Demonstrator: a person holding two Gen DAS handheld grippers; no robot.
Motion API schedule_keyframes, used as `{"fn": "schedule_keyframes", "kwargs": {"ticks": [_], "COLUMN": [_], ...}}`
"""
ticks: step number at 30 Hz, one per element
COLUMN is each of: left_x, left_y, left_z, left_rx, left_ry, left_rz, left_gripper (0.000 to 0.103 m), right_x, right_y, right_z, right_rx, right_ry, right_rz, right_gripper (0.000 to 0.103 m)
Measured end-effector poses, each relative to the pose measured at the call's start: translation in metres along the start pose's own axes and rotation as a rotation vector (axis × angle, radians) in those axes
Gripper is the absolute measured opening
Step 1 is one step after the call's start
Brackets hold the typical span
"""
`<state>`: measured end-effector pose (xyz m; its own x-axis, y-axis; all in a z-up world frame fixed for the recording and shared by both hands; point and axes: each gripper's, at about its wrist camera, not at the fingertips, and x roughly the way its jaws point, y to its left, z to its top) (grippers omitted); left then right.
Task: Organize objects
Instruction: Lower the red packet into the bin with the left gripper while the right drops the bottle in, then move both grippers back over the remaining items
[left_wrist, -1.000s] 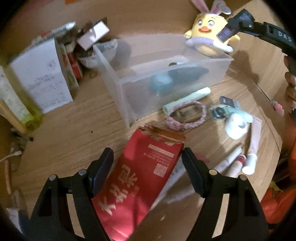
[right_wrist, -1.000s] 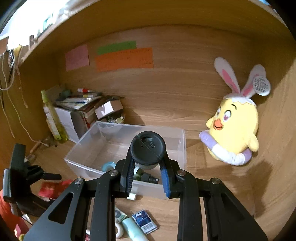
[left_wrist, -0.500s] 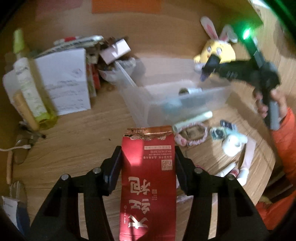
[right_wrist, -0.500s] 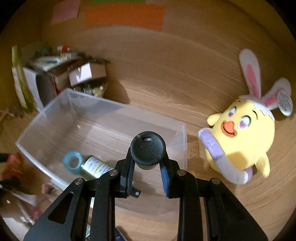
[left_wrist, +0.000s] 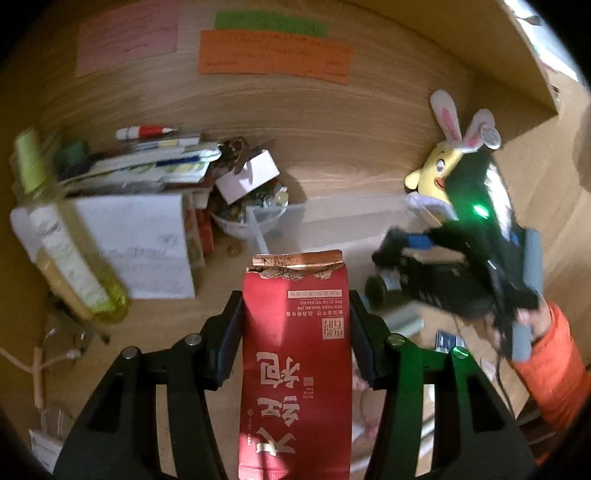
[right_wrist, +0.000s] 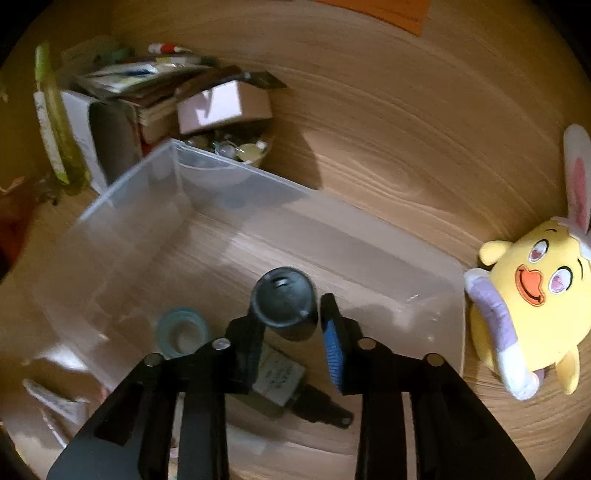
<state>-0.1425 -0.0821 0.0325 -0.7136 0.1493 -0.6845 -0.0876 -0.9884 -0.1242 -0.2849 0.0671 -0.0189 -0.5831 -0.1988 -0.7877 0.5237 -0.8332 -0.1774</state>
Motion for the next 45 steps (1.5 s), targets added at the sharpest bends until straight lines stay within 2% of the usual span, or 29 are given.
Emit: {"fn": "schedule_keyframes", "kwargs": {"ticks": [4,11,16,18,22,24,28,33,40,45], "left_x": [0.017,0.050,0.070,0.077,0.089,0.090,0.077,0.042,0.002,-0.009], "left_y": [-0.009,-0.026,-0.044,-0.049,-0.052,-0.051,-0.052,-0.056,-0.049,-0.038], "left_z": [0.022,0.048,0.051,0.050,0.047,0.046,0.041,0.026,-0.016,-0.048], "left_rx": [0.012,0.018,0.075,0.091,0.086,0.075,0.072,0.094,0.091,0.055], "left_ry": [0.012,0.040,0.048,0.065,0.112,0.130,0.109,0.048,0.024,0.051], "left_rz": [0.017,0.032,0.088,0.087,0.065,0.049,0.054,0.066,0.073,0.069], "left_gripper": [0.053,0.053,0.053,0.053,0.053,0.054,0.065,0.075,0.079,0.079], "right_x": [-0.018,-0.054,-0.075,-0.083,-0.093,-0.099,-0.103,-0.107,-0.112,-0.110], "right_y": [-0.003,-0.020,-0.028,-0.028,-0.028,-0.027,-0.026,-0.019,0.003,0.015], "right_z": [-0.003,-0.015,-0.031,-0.039,-0.054,-0.062,-0.077,-0.094,-0.117,-0.132], "right_rx": [0.015,0.071,0.097,0.104,0.114,0.118,0.132,0.142,0.132,0.165], "right_ry": [-0.040,-0.111,-0.159,-0.178,-0.211,-0.227,-0.224,-0.214,-0.208,-0.194], "right_rz": [0.032,0.084,0.096,0.095,0.077,0.065,0.081,0.082,0.094,0.127], "right_gripper": [0.042,0.049,0.055,0.058,0.072,0.074,0.077,0.078,0.080,0.080]}}
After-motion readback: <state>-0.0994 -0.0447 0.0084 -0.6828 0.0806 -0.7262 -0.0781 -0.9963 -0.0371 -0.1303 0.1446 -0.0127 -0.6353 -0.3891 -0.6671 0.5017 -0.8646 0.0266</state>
